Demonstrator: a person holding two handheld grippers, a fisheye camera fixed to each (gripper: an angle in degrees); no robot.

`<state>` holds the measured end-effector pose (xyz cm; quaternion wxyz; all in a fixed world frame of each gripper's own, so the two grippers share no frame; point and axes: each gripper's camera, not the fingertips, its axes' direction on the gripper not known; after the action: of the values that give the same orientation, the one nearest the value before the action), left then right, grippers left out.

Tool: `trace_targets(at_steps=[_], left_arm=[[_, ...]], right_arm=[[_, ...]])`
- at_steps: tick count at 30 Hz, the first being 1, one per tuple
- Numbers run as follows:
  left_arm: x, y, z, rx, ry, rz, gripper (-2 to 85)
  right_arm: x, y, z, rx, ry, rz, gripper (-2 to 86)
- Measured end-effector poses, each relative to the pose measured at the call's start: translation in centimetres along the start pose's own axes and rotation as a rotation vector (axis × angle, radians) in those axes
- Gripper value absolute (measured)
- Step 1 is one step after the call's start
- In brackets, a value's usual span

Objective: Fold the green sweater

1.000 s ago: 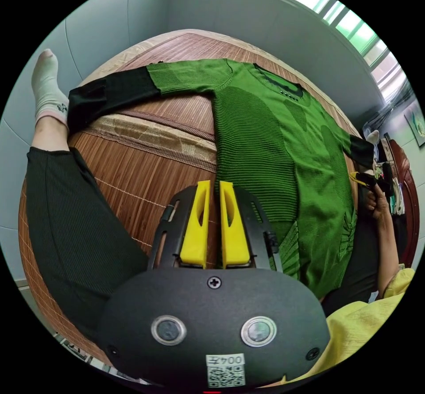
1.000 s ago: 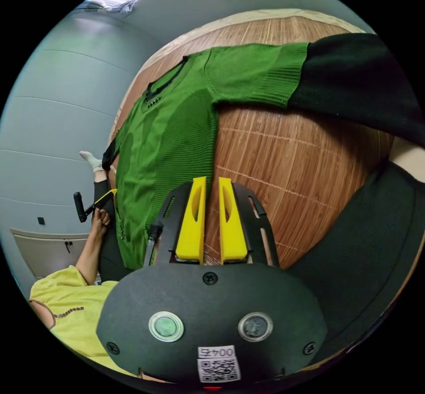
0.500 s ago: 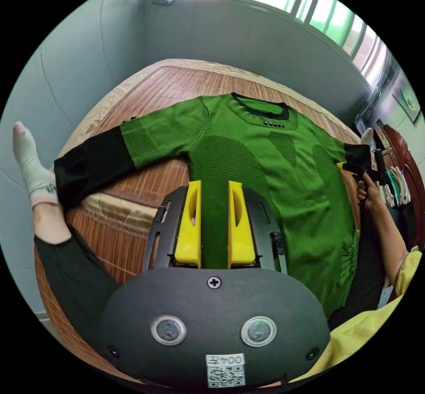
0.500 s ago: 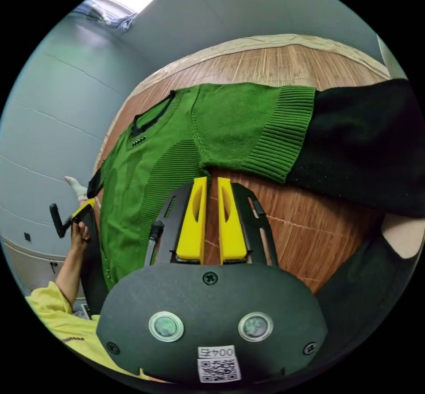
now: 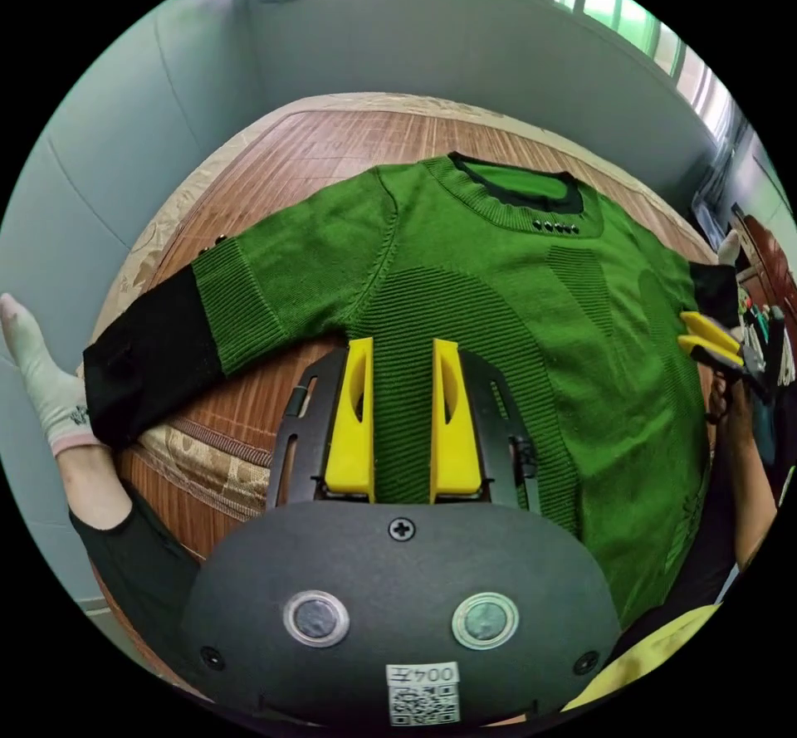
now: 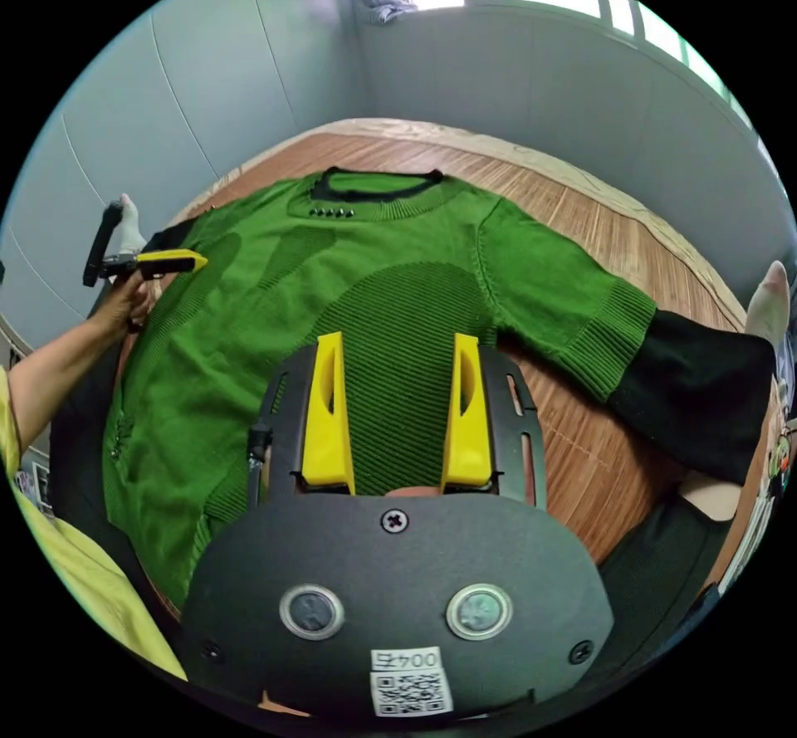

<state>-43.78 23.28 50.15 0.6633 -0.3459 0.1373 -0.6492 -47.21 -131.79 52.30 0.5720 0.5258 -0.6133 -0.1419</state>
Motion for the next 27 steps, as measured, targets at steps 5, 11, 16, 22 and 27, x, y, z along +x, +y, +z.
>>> trace_targets(at_steps=[5, 11, 16, 22, 27], left_arm=[[-2.2, 1.5, 0.1, 0.067, 0.057, -0.059, 8.2], [-3.9, 2.2, -0.1, 0.088, 0.223, -0.080, 12.4], [-3.8, 3.0, -1.6, 0.147, 0.238, -0.089, 13.1], [-4.3, 1.6, -0.9, 0.131, 0.207, -0.102, 12.5], [-4.9, 1.6, 1.4, 0.023, 0.111, -0.146, 10.8]], right_arm=[[-1.3, 0.3, 1.1, -0.048, 0.057, -0.022, 16.4], [-2.2, 0.4, 0.5, -0.044, 0.057, -0.025, 16.4], [-2.7, 0.4, -0.2, -0.042, 0.058, -0.024, 16.4], [-2.9, 0.6, -1.1, -0.041, 0.060, -0.023, 16.4], [-2.8, 0.8, -1.9, -0.040, 0.058, -0.020, 16.3]])
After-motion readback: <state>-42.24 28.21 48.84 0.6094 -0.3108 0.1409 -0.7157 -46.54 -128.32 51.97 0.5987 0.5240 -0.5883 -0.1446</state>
